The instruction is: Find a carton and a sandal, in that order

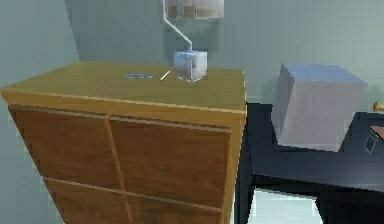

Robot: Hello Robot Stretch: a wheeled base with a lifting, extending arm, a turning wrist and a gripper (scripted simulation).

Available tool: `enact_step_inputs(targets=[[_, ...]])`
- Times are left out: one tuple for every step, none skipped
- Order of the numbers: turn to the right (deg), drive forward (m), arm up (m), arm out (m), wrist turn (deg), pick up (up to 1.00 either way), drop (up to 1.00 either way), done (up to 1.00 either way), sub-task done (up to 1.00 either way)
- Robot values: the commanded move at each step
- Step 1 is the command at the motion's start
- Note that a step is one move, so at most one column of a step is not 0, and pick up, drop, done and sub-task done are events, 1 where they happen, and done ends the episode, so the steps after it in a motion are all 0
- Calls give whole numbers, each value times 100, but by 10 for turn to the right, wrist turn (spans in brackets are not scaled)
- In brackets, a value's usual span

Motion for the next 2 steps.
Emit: enact_step_inputs(targets=[[0,15,0,0,0,0,0,0,0],[390,0,0,0,0,0,0,0,0]])
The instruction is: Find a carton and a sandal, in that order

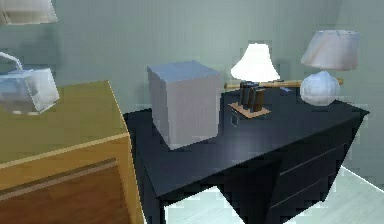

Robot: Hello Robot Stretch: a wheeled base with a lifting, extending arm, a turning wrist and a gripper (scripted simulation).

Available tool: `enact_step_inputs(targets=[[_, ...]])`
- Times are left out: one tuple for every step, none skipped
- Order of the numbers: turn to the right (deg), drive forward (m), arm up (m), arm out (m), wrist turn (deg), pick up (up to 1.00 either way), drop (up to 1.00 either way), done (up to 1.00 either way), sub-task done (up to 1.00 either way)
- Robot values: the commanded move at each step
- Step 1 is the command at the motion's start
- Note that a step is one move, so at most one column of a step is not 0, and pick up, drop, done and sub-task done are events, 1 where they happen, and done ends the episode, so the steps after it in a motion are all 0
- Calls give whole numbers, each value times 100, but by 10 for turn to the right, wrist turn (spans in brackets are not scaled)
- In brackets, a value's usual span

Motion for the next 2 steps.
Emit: enact_step_inputs(targets=[[0,0,0,0,0,0,0,0,100],[450,0,0,0,0,0,0,0,0]])
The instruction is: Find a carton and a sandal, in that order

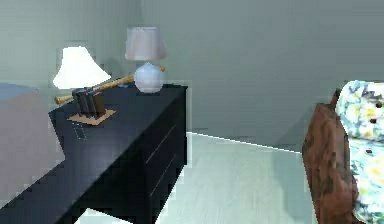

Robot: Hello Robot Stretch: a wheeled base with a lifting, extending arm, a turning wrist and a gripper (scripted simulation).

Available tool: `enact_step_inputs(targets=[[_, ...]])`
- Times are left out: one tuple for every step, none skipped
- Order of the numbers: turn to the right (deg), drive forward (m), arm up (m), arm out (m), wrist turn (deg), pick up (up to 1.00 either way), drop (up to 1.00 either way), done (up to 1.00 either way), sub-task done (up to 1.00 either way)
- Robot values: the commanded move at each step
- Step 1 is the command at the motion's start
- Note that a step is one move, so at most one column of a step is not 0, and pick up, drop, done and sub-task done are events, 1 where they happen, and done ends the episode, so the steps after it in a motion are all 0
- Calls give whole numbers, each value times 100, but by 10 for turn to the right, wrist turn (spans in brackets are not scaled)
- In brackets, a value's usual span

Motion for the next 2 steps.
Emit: enact_step_inputs(targets=[[450,0,0,0,0,0,0,0,0],[390,0,0,0,0,0,0,0,0]])
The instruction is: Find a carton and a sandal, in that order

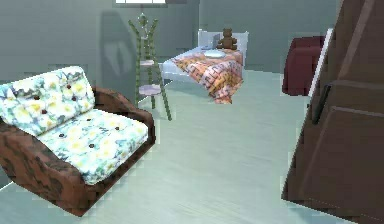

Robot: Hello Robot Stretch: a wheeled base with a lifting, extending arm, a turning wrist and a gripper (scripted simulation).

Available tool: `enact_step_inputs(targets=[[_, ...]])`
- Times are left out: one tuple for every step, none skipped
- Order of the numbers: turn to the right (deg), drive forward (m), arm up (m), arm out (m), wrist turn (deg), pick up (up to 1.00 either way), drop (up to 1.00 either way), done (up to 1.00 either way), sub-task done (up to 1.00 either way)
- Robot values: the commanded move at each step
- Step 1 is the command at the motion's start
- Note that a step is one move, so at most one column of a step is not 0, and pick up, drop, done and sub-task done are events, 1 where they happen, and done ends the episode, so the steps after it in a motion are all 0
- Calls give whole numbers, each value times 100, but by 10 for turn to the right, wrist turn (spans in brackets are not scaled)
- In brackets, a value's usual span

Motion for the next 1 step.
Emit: enact_step_inputs(targets=[[0,100,0,0,0,0,0,0,0]])
